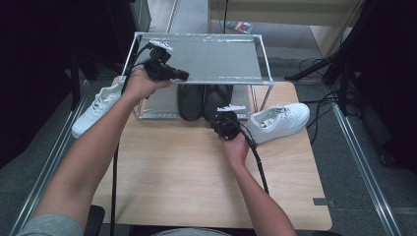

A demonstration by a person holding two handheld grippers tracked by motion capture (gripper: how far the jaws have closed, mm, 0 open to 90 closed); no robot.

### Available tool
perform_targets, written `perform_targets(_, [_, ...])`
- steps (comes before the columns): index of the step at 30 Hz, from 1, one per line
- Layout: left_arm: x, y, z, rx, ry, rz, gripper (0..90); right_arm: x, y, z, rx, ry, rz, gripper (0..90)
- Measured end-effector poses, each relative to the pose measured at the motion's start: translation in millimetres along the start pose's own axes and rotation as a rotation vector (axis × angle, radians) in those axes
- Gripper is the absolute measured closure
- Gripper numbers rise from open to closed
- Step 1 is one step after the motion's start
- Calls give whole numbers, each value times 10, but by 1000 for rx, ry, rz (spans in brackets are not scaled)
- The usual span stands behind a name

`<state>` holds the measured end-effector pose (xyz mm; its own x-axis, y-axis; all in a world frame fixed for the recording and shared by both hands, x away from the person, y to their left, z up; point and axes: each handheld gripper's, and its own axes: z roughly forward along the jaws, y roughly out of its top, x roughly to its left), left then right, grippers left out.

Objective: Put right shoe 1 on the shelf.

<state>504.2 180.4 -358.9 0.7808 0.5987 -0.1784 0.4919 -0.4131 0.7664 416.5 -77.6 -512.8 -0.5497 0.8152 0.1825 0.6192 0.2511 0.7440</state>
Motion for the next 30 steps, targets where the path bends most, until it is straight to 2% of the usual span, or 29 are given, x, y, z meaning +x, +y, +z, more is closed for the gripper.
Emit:
perform_targets(4, [-39, 18, -41, 13, 13, -36, 799, 46, -26, -159, 7, 51, -32, 873])
perform_targets(6, [-62, 20, -83, 12, -5, -57, 754, 63, -41, -247, 7, 77, -44, 839])
perform_targets(10, [-161, 5, -199, 8, -14, -52, 683, 70, -75, -426, -7, 156, -51, 768])
perform_targets(14, [-264, -41, -313, 0, -16, -39, 623, 95, -87, -560, -19, 176, -70, 733])
perform_targets(16, [-314, -76, -366, -7, 1, -31, 571, 98, -93, -643, -33, 195, -80, 701])
perform_targets(19, [-371, -134, -439, -22, 15, -46, 550, 87, -106, -736, -37, 209, -100, 654])
perform_targets(21, [-407, -173, -478, -15, 16, -40, 528, 70, -134, -788, -45, 211, -119, 640])
perform_targets(26, [-489, -267, -532, -10, 2, -38, 481, 13, -214, -883, -46, 234, -94, 621])
perform_targets(28, [-540, -344, -558, -11, -17, -31, 467, -15, -238, -938, -39, 248, -86, 594])
perform_targets(30, [-580, -417, -563, -4, -13, -13, 458, -27, -247, -995, -49, 260, -81, 586])
